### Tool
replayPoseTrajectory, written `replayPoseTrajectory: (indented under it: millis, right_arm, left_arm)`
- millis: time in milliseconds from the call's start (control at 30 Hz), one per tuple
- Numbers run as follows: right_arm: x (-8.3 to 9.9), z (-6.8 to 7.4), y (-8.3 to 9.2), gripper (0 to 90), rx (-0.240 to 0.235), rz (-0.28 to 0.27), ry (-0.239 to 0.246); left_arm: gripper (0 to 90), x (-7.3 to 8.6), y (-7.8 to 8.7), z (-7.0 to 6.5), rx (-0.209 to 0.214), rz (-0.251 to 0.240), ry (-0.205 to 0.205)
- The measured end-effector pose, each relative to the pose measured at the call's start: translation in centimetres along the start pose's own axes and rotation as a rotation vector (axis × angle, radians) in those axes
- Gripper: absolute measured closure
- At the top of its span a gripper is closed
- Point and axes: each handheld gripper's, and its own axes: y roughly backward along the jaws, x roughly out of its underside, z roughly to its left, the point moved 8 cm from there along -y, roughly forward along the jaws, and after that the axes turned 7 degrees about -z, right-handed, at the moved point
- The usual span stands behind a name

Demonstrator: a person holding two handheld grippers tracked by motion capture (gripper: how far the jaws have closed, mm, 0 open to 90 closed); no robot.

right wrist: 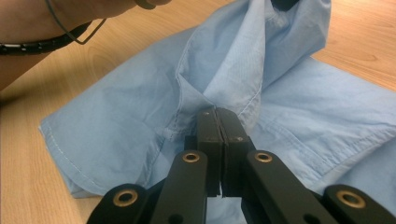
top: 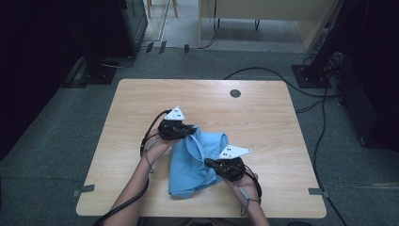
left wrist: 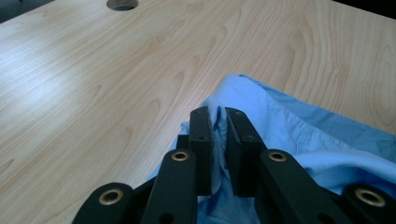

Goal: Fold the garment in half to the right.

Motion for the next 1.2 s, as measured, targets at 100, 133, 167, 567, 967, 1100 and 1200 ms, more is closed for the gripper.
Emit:
replayPoseTrajectory:
  millis: [100, 133, 167, 567, 967, 1100, 1200]
  right_arm:
    - [0.1, -0.2, 0.0, 88.8, 0.006, 0.002, -0.002]
    - [0.1, -0.2, 0.1, 88.8, 0.007, 0.001, -0.002]
    - [0.1, -0.3, 0.1, 88.8, 0.007, -0.001, -0.002]
    - [0.3, -0.9, 0.5, 85.8, 0.022, 0.002, -0.007]
    - [-0.3, -1.3, 1.5, 71.9, 0.045, -0.023, -0.010]
    - [-0.4, -1.5, 1.7, 68.7, 0.063, -0.014, 0.011]
    - [-0.5, -1.4, 1.8, 66.6, 0.062, -0.014, 0.012]
  left_arm:
    - [80.3, 0.0, 0.0, 0.0, 0.000, 0.000, 0.000]
    - [80.5, 0.0, -0.3, 0.1, 0.008, -0.003, 0.023]
    - [80.7, 0.0, -0.3, 0.1, 0.008, -0.003, 0.023]
    - [71.2, -0.3, -0.9, -0.3, 0.015, -0.021, 0.020]
    - [44.0, -1.9, -0.4, -0.1, 0.052, -0.093, 0.090]
    - [40.4, -2.6, -0.1, 0.0, 0.065, -0.125, 0.094]
    - [36.3, -3.2, 0.3, -0.1, 0.073, -0.154, 0.098]
